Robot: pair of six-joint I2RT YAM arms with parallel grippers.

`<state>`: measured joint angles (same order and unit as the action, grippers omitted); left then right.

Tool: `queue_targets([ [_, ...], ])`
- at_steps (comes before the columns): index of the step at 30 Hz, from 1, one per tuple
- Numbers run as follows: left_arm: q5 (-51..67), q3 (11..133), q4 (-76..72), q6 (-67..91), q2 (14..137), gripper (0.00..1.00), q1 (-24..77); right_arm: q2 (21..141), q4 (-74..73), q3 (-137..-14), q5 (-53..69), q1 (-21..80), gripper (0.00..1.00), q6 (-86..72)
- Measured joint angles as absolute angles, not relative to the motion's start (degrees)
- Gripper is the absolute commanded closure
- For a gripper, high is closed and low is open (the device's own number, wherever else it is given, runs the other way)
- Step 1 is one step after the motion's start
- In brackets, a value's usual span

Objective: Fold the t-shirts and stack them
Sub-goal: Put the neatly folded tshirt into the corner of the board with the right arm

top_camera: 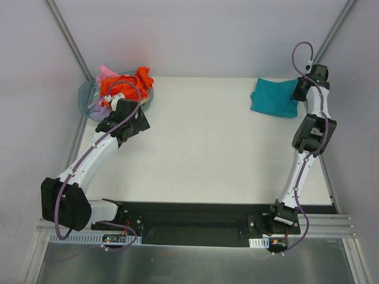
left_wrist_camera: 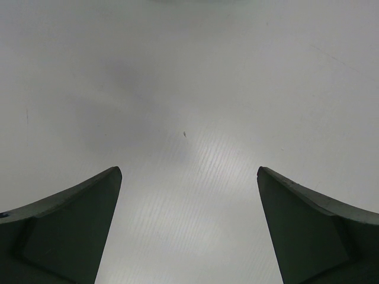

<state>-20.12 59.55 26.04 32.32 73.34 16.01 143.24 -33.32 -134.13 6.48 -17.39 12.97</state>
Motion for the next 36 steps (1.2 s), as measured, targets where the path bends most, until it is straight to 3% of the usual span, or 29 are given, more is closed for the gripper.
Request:
queue_targets([
  [6, -21.0, 61.8, 26.9, 30.7, 73.6, 0.01, 15.6, 144.8, -25.0, -135.3, 7.2, -16.3, 0.78, 13.4],
  [9, -21.7, 64.1, 27.3, 29.8, 73.8, 0.01, 15.4, 145.9, -21.9, -135.4, 7.3, -16.1, 0.68, 13.6],
  [11, -22.0, 65.5, 27.4, 29.1, 73.8, 0.01, 15.3, 146.5, -20.6, -135.4, 7.3, -16.1, 0.50, 13.9],
  [14, -22.8, 67.4, 27.9, 28.3, 74.0, 0.01, 15.3, 147.0, -18.7, -135.4, 7.0, -16.1, 0.31, 14.6],
  [17, -23.7, 69.3, 28.4, 27.1, 74.4, 0.01, 15.3, 147.0, -17.6, -135.4, 6.6, -16.1, 0.02, 15.0],
  [26, -24.3, 75.4, 29.0, 25.9, 75.9, 0.01, 14.5, 140.0, -19.9, -129.1, 5.3, -15.7, 0.03, 16.1],
  [33, -20.8, 70.6, 29.0, 27.7, 72.4, 0.01, 14.2, 114.1, -23.1, -112.6, 7.4, -12.6, 0.03, 13.9],
  [36, -19.2, 67.3, 29.6, 29.2, 70.6, 0.01, 13.9, 98.1, -18.6, -97.6, 9.5, -10.2, 0.03, 10.1],
])
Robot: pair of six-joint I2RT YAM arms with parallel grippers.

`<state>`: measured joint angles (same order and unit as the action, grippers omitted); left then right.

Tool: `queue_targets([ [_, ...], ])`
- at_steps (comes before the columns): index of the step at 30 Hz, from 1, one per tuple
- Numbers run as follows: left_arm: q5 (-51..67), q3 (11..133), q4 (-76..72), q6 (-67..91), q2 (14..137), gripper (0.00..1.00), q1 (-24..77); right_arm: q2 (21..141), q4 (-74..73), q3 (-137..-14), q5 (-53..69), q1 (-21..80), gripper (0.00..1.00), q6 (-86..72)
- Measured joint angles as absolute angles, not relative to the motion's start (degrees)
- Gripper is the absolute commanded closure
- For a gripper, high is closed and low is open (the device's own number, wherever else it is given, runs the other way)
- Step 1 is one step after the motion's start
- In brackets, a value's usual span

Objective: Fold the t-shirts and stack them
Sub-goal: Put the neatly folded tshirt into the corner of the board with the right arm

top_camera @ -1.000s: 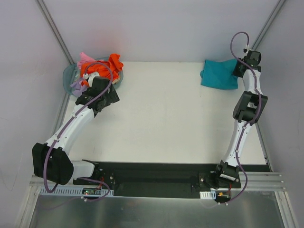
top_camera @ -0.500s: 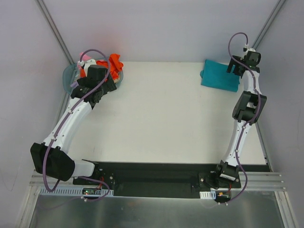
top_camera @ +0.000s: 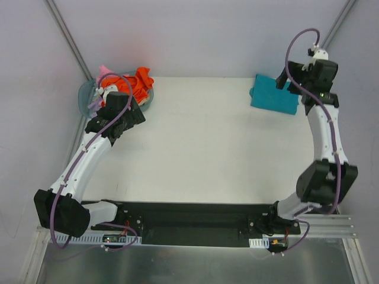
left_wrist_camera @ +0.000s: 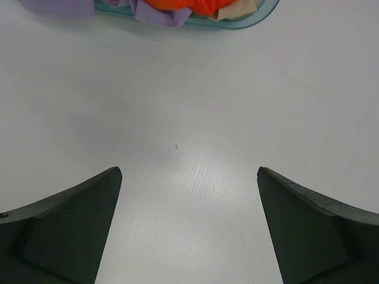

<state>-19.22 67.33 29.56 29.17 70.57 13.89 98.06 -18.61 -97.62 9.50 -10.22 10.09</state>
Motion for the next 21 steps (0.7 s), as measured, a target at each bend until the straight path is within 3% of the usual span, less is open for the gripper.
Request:
queue_targets([
  [5, -15.9, 62.9, 29.7, 31.3, 69.6, 0.00, 13.8, 76.7, -15.0, -74.8, 10.8, -3.7, 0.03, 5.9],
  [13, -12.5, 57.6, 28.2, 33.5, 68.6, 0.01, 13.8, 64.2, -10.5, -42.4, 11.5, 2.8, 0.03, -2.7],
  [21, -10.7, 50.3, 21.3, 33.8, 63.4, 0.01, 13.8, 54.8, -8.8, -33.9, 8.4, 3.6, 0.03, -7.9],
])
